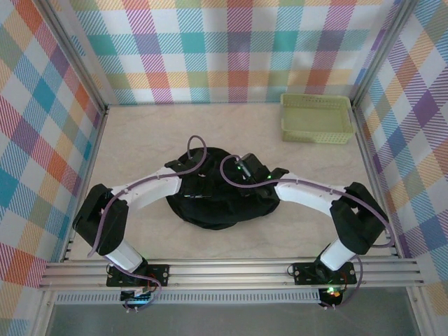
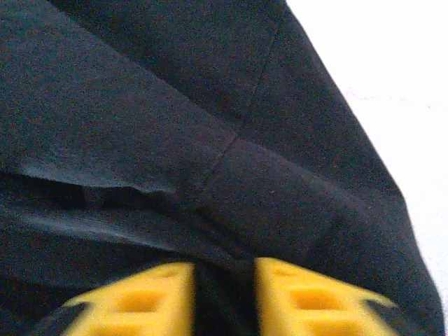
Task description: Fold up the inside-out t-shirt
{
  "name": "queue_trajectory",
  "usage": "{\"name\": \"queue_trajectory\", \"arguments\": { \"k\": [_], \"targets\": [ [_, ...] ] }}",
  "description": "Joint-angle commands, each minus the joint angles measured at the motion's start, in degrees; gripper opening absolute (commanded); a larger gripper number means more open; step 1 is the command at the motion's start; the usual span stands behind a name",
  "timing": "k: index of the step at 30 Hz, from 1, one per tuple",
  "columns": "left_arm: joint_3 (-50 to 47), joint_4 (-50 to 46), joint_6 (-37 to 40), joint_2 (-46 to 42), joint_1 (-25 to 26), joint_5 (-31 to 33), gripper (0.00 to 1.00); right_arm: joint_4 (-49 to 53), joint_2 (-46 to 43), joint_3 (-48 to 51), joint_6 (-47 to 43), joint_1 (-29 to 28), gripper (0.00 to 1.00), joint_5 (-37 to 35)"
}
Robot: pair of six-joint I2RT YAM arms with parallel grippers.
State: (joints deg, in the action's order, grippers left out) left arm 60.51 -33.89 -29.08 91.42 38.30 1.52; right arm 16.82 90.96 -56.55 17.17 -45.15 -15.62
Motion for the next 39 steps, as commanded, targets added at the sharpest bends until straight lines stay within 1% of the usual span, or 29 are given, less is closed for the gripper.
{"name": "queue_trajectory", "arguments": {
  "k": [1,2,5,6,11,13,15,18,20,21,23,24,26,28,31,32,35,37,39],
  "targets": [
    [0.37,0.11,0.2,-0.2,0.81,0.69,0.23,0.45,-2.23,-2.05,-0.47,-0.03,0.11,-0.64],
    [0.71,-0.26,0.21,-0.7,0.85,1.01,0.15,0.93,-3.82,-2.14,-0.51,-0.02,0.06,-0.97],
    [2.08,-1.64,0.78,-3.65,0.81,3.31,0.01,3.76,-8.17,-3.49,-0.56,0.51,0.0,-1.99],
    [2.91,-2.37,1.51,-5.24,0.8,4.55,0.0,5.13,-9.72,-4.4,-0.16,1.07,0.0,-1.93],
    [10.72,-7.52,6.01,-13.88,-0.27,11.37,0.0,11.51,-16.98,-10.03,2.82,6.33,0.0,-0.94],
    [14.75,-8.94,7.86,-17.82,-1.62,13.21,0.0,13.99,-20.14,-12.78,4.13,8.82,0.0,-1.12],
    [19.52,-9.65,9.57,-21.89,-4.1,13.57,0.0,16.32,-23.57,-15.74,5.79,11.99,0.0,-1.47],
    [24.91,-8.33,10.87,-26.28,-8.94,9.66,0.0,17.78,-28.89,-18.73,6.8,15.2,0.0,-1.37],
    [27.27,-7.69,11.1,-27.9,-11.06,7.15,0.0,17.74,-32.16,-19.62,6.91,15.7,0.0,-0.78],
    [28.08,-7.84,10.87,-28.13,-11.84,6.39,0.0,17.21,-33.7,-19.42,6.96,15.69,0.0,0.48],
    [27.95,-7.77,10.6,-28.25,-12.2,4.72,0.0,14.83,-36.62,-17.41,7.36,15.71,0.0,5.19],
    [26.42,-7.41,10.09,-28.28,-12.2,3.82,0.0,13.53,-38.03,-15.69,8.06,15.6,0.0,7.97],
    [22.61,-6.6,8.95,-27.77,-12.2,2.4,0.0,12.19,-39.36,-12.17,9.51,15.45,0.0,10.61],
    [17.93,-5.91,8.19,-26.83,-12.2,0.18,0.0,11.15,-39.17,-8.09,9.94,15.1,0.0,11.85],
    [11.02,-4.06,6.25,-25.85,-12.21,-4.73,0.0,7.69,-37.02,-2.16,9.73,13.57,0.0,15.72],
    [9.09,-3.45,5.34,-25.86,-12.2,-5.72,0.0,6.02,-36.19,-0.03,9.36,12.09,0.04,16.7],
    [6.21,-2.48,3.33,-26.96,-12.11,-7.49,0.0,-1.02,-33.57,4.83,8.27,5.88,0.23,17.2],
    [6.78,-2.76,2.55,-27.67,-12.03,-7.94,0.0,-6.05,-30.36,6.69,6.78,0.46,0.34,16.96],
    [8.46,-3.22,2.03,-28.23,-11.94,-8.41,0.0,-11.84,-25.65,7.58,4.99,-4.56,0.47,17.25]
  ]
}}
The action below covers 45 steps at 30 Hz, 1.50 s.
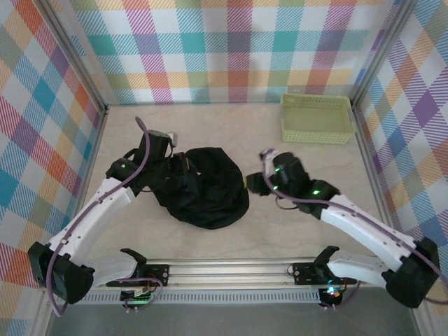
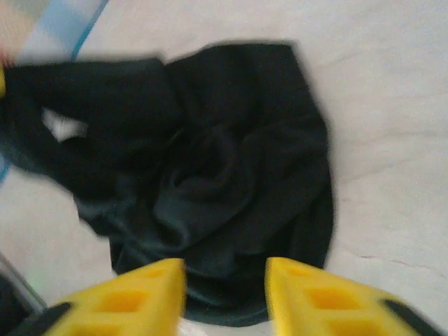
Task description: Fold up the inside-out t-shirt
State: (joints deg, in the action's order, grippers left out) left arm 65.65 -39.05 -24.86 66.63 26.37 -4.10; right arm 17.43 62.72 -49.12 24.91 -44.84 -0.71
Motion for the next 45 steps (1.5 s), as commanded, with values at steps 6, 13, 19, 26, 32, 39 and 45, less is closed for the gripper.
{"name": "queue_trajectory", "arguments": {
  "k": [6,13,19,26,32,39,45],
  "targets": [
    [7.61,1.53,-3.95,-4.85,0.17,-3.85,0.0,-27.8,15.73,0.33,-4.02,-11.16,0.69,6.3],
    [13.19,-0.32,-4.32,-5.29,0.17,-3.79,0.0,-30.86,26.58,-6.28,-5.4,-14.74,0.73,1.98],
    [15.86,-1.05,-4.41,-5.39,0.17,-3.47,0.0,-30.41,32.43,-10.82,-6.74,-14.69,0.72,-2.14],
    [19.53,-7.31,-2.54,-5.47,0.08,7.95,0.0,-24.39,27.77,-11.48,-10.38,-14.75,0.05,-10.74],
    [23.45,-12.62,0.06,-5.67,-0.38,19.64,0.0,-14.81,12.41,-9.41,-13.58,-12.08,0.0,-14.03],
    [22.71,-10.29,0.37,-5.68,-0.36,9.89,0.0,-5.55,-1.2,-8.94,-12.88,-3.79,0.0,-7.58],
    [13.67,-2.4,-3.43,0.07,3.03,-6.3,0.0,-4.82,0.21,-3.92,-8.15,8.71,0.0,-1.52]
  ]
}}
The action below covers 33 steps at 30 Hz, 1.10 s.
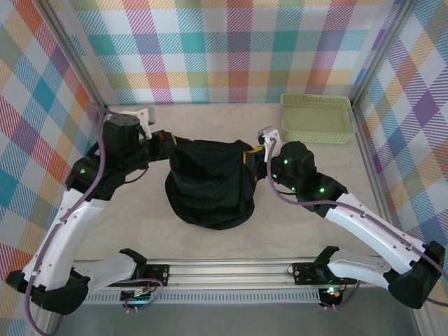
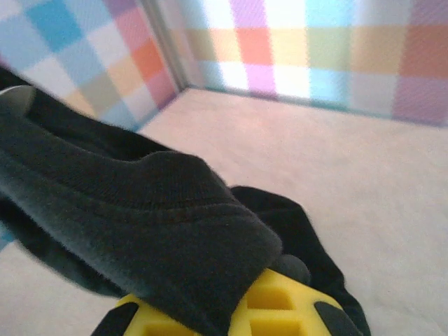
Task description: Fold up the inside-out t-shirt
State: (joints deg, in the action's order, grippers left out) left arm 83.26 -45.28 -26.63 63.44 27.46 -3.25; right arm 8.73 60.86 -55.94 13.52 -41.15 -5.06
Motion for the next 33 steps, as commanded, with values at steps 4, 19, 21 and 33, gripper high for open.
{"name": "queue_trajectory", "arguments": {
  "k": [4,19,21,33],
  "targets": [
    [-8.39,5.37,-2.66,10.11,8.2,-3.91,0.0,3.91,7.8,4.87,5.5,9.5,0.0,2.73],
    [-8.88,10.7,-6.33,20.86,2.51,1.8,0.0,7.45,12.42,1.35,5.16,-1.44,0.44,-2.15],
    [-7.46,11.08,-6.07,22.33,1.12,1.23,0.0,6.59,13.59,1.58,6.57,-5.03,0.45,-1.15],
    [-3.28,12.14,-5.69,29.7,-4.45,-2.79,0.0,3.62,35.63,-9.9,12.05,-6.09,0.52,-1.18]
  ]
}}
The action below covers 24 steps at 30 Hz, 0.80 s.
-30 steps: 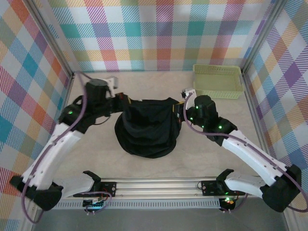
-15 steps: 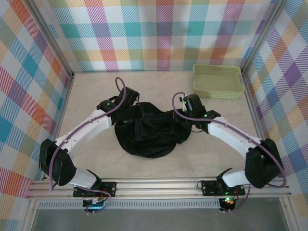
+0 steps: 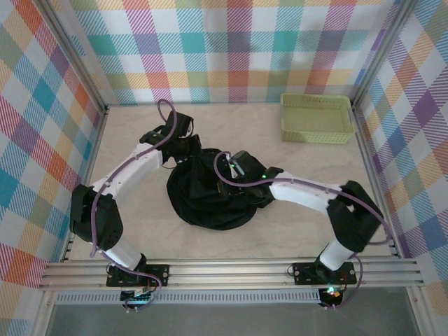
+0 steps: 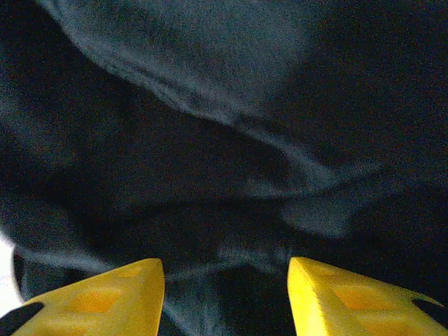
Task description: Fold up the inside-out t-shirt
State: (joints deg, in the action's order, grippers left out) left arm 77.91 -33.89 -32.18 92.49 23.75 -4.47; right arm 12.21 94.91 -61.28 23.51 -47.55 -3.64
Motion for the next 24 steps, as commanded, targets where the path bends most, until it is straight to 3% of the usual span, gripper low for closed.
{"name": "queue_trajectory", "arguments": {
  "k": [1,5,11,15,21,24],
  "targets": [
    [2.09,0.83,-0.15,0.84,-0.72,-1.72,0.0,0.4,2.49,-5.54,2.22,0.35,0.53,-3.74],
    [1.91,1.06,0.01,1.29,-0.81,-2.02,0.0,2.63,6.69,-9.06,2.84,0.35,0.54,-7.53],
    [1.65,1.23,0.03,1.03,-1.06,-2.03,0.0,5.4,9.52,-11.93,3.13,0.36,0.45,-9.17],
    [1.98,0.94,0.18,1.2,-1.42,-1.95,0.0,7.74,7.2,-11.26,2.64,-0.26,0.51,-12.25],
    [2.06,1.15,0.11,1.29,-1.53,-2.12,0.0,8.52,8.76,-10.6,1.0,-0.66,0.59,-10.57],
    [2.12,1.36,-0.08,1.55,-1.52,-2.47,0.0,7.67,11.09,-11.61,0.4,-0.66,0.5,-8.04]
  ]
}}
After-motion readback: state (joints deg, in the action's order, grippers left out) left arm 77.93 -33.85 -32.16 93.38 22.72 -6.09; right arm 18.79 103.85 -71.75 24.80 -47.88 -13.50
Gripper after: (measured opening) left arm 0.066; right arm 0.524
